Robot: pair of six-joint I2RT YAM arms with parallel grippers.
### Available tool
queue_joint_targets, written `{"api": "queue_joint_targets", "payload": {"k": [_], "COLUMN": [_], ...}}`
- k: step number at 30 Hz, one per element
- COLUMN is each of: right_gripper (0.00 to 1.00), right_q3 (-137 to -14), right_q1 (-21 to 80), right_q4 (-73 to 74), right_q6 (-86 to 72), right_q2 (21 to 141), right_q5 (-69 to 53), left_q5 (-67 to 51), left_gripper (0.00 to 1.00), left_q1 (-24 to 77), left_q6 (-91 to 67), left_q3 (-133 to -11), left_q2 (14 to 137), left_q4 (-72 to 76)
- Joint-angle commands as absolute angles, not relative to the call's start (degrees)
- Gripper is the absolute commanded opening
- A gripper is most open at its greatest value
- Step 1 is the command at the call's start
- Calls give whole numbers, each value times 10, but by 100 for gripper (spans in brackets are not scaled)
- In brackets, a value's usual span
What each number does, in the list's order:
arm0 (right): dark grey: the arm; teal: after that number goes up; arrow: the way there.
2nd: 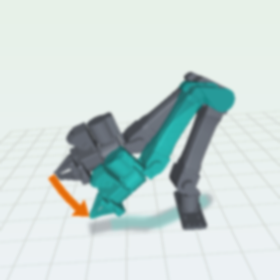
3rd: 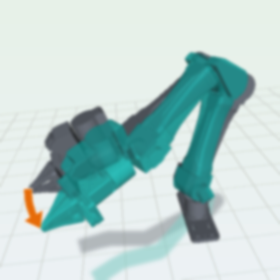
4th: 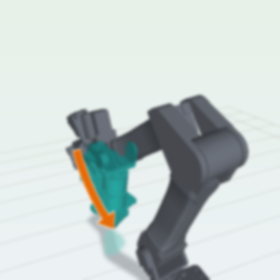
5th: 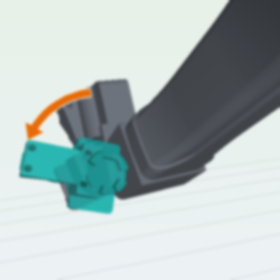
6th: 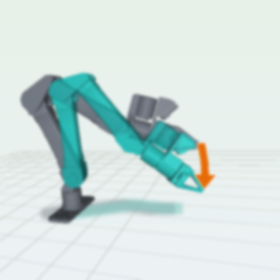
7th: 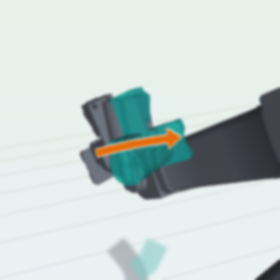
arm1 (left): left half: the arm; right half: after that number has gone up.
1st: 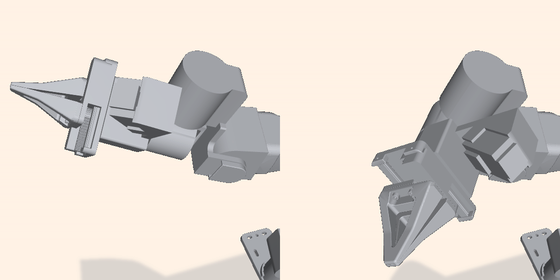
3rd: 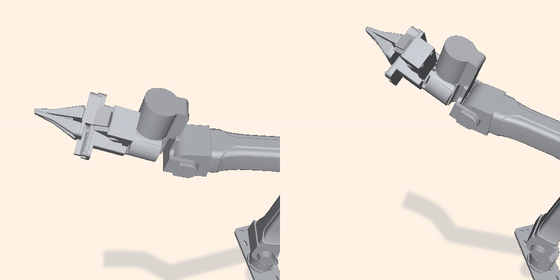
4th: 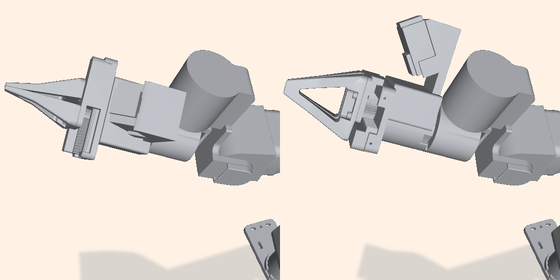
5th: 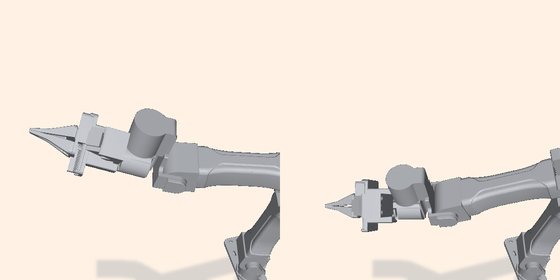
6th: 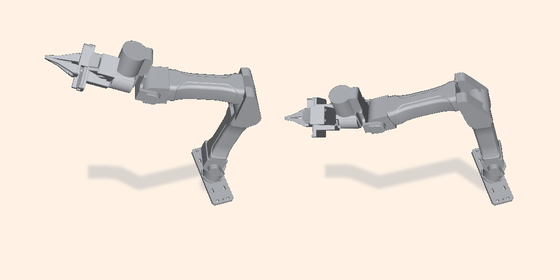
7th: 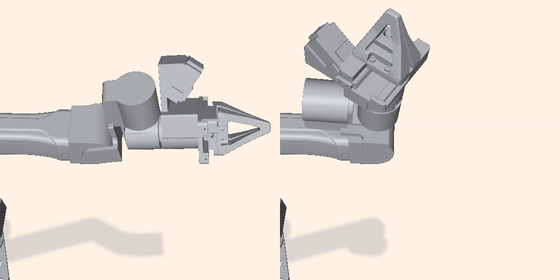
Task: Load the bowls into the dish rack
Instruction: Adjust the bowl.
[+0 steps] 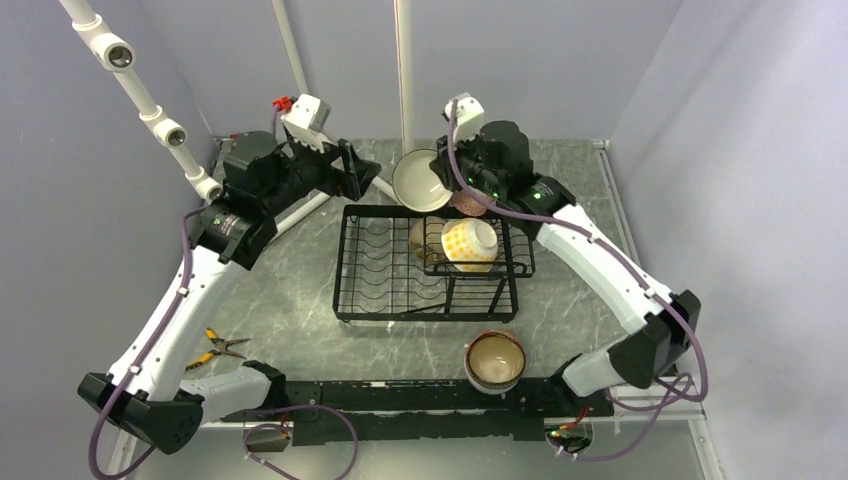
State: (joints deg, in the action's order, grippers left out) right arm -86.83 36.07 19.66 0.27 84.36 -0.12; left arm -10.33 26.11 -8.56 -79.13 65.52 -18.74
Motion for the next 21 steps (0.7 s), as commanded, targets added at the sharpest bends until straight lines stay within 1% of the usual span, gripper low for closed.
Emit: {"api": "queue_joint_targets", "payload": {"k": [1, 3, 8, 14, 15, 18, 21], "right_gripper": [0, 0, 0, 0, 0, 0, 0], "right_q3": [-848, -843, -850, -853, -855, -860, -860], "right_q1": [363, 362, 367, 373, 375, 376, 376], "right_q4": [47, 38, 34, 21, 22, 25, 27], "right_q6": [-28, -39, -54, -65, -66, -68, -69], "right_q2": [770, 763, 761, 767, 769, 775, 777], "right_q5": [-79, -94, -117, -142, -144, -149, -151], "left_q5": [-288, -357, -445, -463, -461, -453, -448], "left_gripper": [94, 94, 92, 91, 89, 80, 68], "left_q1": [228, 226, 227, 243, 246, 255, 257], "left_q6": [-262, -311, -423, -467, -472, -473, -476], "left_q3": [-782, -752, -717, -709, -709, -714, -717], "left_q2": [657, 655, 673, 699, 703, 716, 723], "left_q4": [-191, -129, -27, 22, 27, 34, 38]}}
